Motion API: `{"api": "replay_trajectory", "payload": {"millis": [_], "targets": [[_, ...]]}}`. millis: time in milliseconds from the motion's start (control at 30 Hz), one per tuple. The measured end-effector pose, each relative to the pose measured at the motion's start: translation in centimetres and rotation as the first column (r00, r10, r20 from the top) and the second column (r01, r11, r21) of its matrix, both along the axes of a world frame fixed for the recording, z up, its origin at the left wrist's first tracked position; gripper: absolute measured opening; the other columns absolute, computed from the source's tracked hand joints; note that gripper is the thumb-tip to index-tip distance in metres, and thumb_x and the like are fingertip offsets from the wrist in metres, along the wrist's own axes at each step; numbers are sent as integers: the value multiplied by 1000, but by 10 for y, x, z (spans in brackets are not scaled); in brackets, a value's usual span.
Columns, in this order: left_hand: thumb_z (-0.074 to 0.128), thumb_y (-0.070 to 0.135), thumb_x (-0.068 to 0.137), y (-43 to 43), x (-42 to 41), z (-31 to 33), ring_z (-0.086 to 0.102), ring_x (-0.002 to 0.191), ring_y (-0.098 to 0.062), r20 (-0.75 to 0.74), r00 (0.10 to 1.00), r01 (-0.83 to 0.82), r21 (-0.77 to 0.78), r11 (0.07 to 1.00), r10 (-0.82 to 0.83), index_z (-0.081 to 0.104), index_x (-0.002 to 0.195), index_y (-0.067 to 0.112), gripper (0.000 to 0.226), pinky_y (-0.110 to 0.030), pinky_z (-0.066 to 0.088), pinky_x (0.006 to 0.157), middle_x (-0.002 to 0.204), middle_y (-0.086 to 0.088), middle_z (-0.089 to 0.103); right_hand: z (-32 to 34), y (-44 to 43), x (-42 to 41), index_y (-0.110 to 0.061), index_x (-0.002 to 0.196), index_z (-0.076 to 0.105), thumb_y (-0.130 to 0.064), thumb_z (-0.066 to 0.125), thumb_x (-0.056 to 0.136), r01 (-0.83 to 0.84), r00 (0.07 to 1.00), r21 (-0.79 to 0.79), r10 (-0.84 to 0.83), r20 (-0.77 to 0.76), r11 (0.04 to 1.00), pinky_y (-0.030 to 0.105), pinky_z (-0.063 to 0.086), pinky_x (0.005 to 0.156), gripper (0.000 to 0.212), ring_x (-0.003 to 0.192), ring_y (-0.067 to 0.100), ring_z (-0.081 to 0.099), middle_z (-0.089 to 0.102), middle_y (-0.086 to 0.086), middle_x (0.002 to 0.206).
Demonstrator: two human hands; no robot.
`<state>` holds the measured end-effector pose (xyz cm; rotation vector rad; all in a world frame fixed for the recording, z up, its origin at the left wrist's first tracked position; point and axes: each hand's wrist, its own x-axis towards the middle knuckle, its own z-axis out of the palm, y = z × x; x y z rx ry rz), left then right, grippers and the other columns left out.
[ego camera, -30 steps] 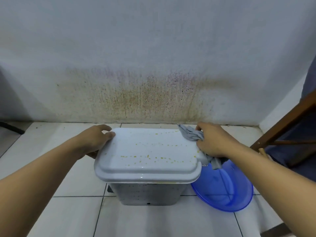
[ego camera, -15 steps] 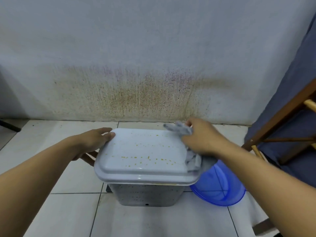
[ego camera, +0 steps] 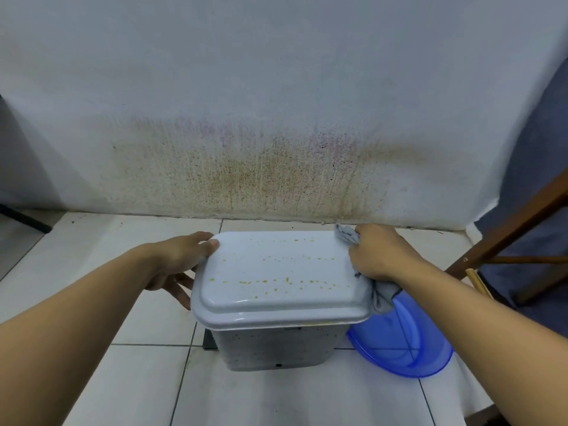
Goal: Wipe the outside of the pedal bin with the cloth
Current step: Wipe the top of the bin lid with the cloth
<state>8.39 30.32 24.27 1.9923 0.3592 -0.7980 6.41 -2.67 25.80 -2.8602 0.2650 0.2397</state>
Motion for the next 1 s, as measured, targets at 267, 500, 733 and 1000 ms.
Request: {"api": "replay_trajectory", "payload": {"millis": [267,500,733,1000], "targets": [[37,22,111,27,9,-21,75,93,-37,38,999,11,-111,994,-7,64,128,40,36,-54,62,79,114,-8,75,6,78,18,-18,87,55,-8,50,81,-168,986,-21,168,-22,985,30,40,64,12,97,37,56,54,20,113],[48,18,107,26,15,-28,75,89,-36,70,998,-1,-87,996,7,55,139,37,37,-50,63,74,111,-11,75,18,125,22,-14,97,57,-5,54,87,-269,963,117,271,-3,956,28,44,59,13,88,28,57,56,8,112],[47,20,107,23,16,-24,76,88,-33,83,996,-22,-46,999,26,60,130,33,29,-51,63,75,106,-10,77,45,40,6,-14,77,50,-30,61,87,-115,985,42,108,133,993,29,35,51,22,73,23,54,55,1,82],[47,14,106,25,16,-22,76,90,-31,64,998,-3,-68,998,8,55,140,33,40,-52,63,78,109,-5,77,15,40,7,-19,74,48,-27,59,89,-136,991,-77,134,-24,988,29,38,53,21,76,22,54,56,6,91]]}}
